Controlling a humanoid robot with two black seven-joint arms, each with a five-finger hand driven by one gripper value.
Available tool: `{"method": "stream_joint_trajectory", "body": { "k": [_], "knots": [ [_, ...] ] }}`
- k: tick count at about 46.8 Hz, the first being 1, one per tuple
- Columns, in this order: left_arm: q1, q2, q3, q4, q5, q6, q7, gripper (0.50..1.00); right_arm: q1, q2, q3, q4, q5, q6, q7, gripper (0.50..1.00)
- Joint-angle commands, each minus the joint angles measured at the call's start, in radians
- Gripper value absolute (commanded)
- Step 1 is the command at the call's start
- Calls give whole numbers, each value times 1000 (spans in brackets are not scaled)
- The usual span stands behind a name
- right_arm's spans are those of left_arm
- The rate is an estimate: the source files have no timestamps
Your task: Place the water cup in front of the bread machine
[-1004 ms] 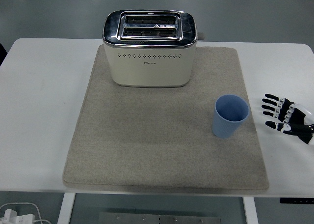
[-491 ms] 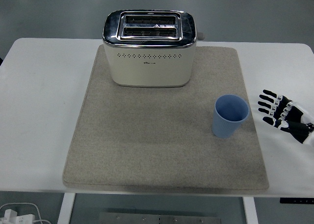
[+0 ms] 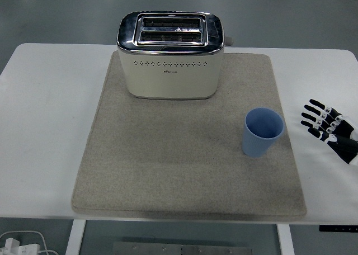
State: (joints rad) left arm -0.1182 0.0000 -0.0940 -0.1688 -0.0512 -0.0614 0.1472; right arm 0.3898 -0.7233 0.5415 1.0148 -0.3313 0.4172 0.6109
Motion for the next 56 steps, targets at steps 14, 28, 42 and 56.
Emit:
{"method": "stream_joint_trajectory", "body": {
  "k": [14,28,42,56],
  "knots": [
    [0,0,3,14,1,5,-3,1000,-2,-2,2,-10,11,-3,0,917],
    [54,0,8,38,2,5,-3,1000,6,-4,3,-21,11,-1,0,917],
    [55,0,8,40,2,5,-3,1000,17,-2,23,-27,12,3,0,919],
    [55,0,8,40,2,5,-3,1000,43,1,25,-25,15,5,0,917]
  ]
}}
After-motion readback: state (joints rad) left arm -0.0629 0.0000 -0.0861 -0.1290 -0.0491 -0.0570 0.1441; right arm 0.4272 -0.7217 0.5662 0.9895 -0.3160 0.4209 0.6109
